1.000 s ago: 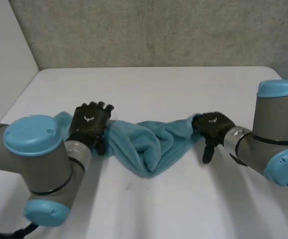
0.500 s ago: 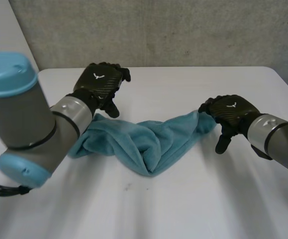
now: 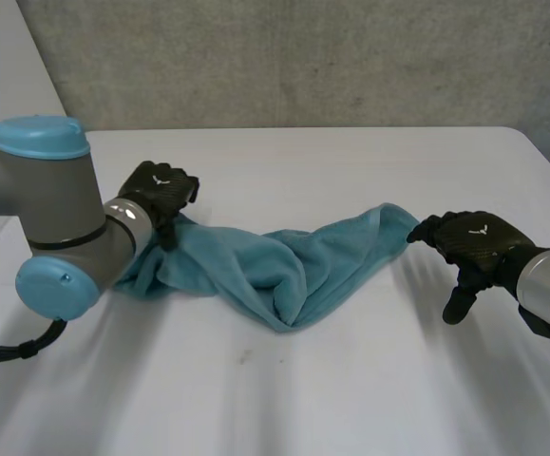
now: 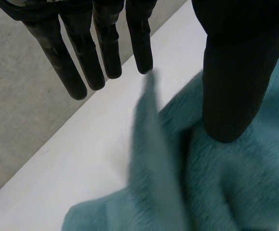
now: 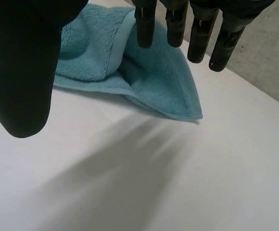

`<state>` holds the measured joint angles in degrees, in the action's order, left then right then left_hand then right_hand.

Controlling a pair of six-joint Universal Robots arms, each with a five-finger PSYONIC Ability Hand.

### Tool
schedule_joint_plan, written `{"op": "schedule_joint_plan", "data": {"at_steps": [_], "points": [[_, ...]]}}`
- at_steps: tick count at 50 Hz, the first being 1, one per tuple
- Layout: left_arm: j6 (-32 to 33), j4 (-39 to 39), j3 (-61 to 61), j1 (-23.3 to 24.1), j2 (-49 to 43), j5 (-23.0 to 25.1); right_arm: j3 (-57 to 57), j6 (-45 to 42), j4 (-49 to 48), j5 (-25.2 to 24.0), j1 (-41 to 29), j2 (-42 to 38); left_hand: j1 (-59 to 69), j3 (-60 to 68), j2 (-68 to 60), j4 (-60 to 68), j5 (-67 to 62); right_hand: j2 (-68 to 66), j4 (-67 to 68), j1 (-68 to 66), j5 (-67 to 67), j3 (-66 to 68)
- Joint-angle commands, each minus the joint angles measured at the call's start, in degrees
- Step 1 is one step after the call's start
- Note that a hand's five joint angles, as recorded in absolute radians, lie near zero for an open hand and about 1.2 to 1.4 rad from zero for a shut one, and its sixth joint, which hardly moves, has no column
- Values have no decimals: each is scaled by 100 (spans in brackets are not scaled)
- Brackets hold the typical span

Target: Fold the laundry

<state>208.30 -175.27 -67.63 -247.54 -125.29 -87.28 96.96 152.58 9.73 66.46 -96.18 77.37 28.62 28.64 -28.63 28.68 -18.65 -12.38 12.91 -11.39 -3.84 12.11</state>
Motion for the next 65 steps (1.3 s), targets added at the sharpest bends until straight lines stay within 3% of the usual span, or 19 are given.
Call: {"op": "schedule_joint_plan", "data": {"at_steps": [1,16,32,37,39,43,47,56,59,65], "points": [[448,-7,31,-224,-171,9,86,0,-103,-19,11,-12,212,209,-210,205,-209,238,-291,139,384,-211],[26,-7,180,-444,23,36,112,0,-156,-19,-6,-29,229,226,-227,222,-226,238,-291,139,384,-211],[-26,2,444,-444,-584,18,165,-8,-173,-19,-15,-47,397,394,-395,390,-394,238,-291,139,384,-211],[-44,2,444,-426,-637,27,139,-8,-226,-10,-6,-82,1524,1521,-1522,1517,-1521,238,-291,139,384,-211],[-87,-7,444,-418,-610,27,95,0,-279,-10,-6,-82,5055,5052,-5053,5048,-5052,238,-291,139,384,-211],[-105,-33,435,-374,-505,-79,-2,9,-279,-1,-6,-64,5138,5136,-5137,5132,-5135,238,-291,139,384,-211],[-70,-155,286,-330,222,-394,-343,62,-218,7,-15,-64,5138,5136,-5137,5132,-5135,238,-291,139,384,-211],[-123,-1062,-329,-242,1877,-413,-846,449,222,25,-208,-64,5138,5136,-5137,5132,-5135,238,-291,139,384,-211],[-141,-1176,-505,-189,2387,-413,-1179,1403,556,-36,-349,-117,5138,5136,-5137,5132,-5135,238,-291,139,384,-211],[-334,-1185,-584,189,3222,-413,-1338,2259,565,-177,-560,-389,5138,5136,-5137,5132,-5135,238,-291,139,384,-211]]}}
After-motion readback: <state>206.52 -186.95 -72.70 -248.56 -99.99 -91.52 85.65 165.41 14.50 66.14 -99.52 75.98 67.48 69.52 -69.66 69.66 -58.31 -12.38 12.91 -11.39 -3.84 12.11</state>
